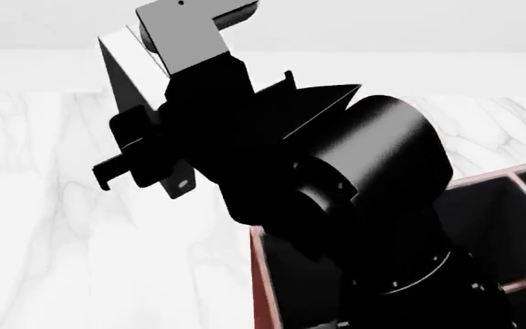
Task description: Pick up the book and place it in the right compartment of the caddy.
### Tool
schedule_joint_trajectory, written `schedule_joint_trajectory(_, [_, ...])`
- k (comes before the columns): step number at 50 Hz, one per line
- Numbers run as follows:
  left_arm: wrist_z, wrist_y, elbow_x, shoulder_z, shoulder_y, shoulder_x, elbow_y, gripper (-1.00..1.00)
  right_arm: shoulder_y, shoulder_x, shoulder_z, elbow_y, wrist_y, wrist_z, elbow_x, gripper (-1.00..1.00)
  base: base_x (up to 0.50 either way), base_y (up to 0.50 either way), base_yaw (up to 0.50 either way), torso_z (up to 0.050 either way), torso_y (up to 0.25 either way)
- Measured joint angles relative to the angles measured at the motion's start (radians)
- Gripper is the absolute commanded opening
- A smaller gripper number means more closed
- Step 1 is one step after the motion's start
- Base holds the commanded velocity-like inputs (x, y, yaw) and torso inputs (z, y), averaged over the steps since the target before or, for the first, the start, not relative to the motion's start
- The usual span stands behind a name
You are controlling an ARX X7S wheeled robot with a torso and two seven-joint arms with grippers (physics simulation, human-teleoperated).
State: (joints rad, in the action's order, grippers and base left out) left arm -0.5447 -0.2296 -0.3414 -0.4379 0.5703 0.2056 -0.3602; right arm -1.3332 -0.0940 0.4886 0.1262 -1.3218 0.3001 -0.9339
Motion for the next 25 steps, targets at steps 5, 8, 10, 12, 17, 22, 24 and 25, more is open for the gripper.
schedule_joint_trajectory(5, [0.0, -0.003, -0.001, 0.0, 0.0, 0.0, 0.003, 1.0, -0.065, -0.007, -0.06, 0.049, -0.059, 0.058, -0.017, -1.0, 0.0, 0.0, 0.0, 0.0, 0.002])
schedule_joint_trajectory(8, [0.0, -0.003, -0.002, 0.0, 0.001, 0.001, 0.004, 1.0, -0.095, -0.014, -0.099, 0.071, -0.093, 0.096, -0.028, -1.0, 0.0, 0.0, 0.0, 0.0, 0.0])
schedule_joint_trajectory(10, [-0.001, -0.003, -0.002, 0.001, 0.0, 0.001, 0.005, 1.0, -0.113, -0.021, -0.122, 0.082, -0.112, 0.121, -0.035, -1.0, 0.0, 0.0, 0.0, 0.0, 0.005])
schedule_joint_trajectory(12, [-0.001, -0.002, -0.001, 0.002, -0.001, 0.002, 0.005, 1.0, -0.128, -0.028, -0.145, 0.093, -0.13, 0.145, -0.041, -1.0, 0.0, 0.0, 0.0, 0.0, 0.0])
schedule_joint_trajectory(17, [-0.002, -0.002, -0.001, 0.004, -0.001, 0.003, 0.006, 1.0, -0.16, -0.049, -0.191, 0.118, -0.163, 0.2, -0.054, -1.0, 0.0, 0.0, 0.0, 0.0, 0.0])
schedule_joint_trajectory(22, [-0.003, -0.001, 0.0, 0.006, -0.002, 0.004, 0.006, 1.0, -0.175, -0.076, -0.228, 0.134, -0.178, 0.246, -0.062, -1.0, 0.0, 0.0, 0.0, 0.0, 0.002])
schedule_joint_trajectory(24, [-0.003, -0.001, 0.0, 0.007, -0.002, 0.004, 0.007, 1.0, -0.179, -0.089, -0.24, 0.14, -0.181, 0.261, -0.064, -1.0, 0.0, 0.0, 0.0, 0.0, 0.0])
schedule_joint_trajectory(25, [-0.003, -0.001, -0.001, 0.007, -0.002, 0.004, 0.007, 1.0, -0.181, -0.096, -0.245, 0.142, -0.183, 0.269, -0.065, -1.0, 0.0, 0.0, 0.0, 0.0, 0.0])
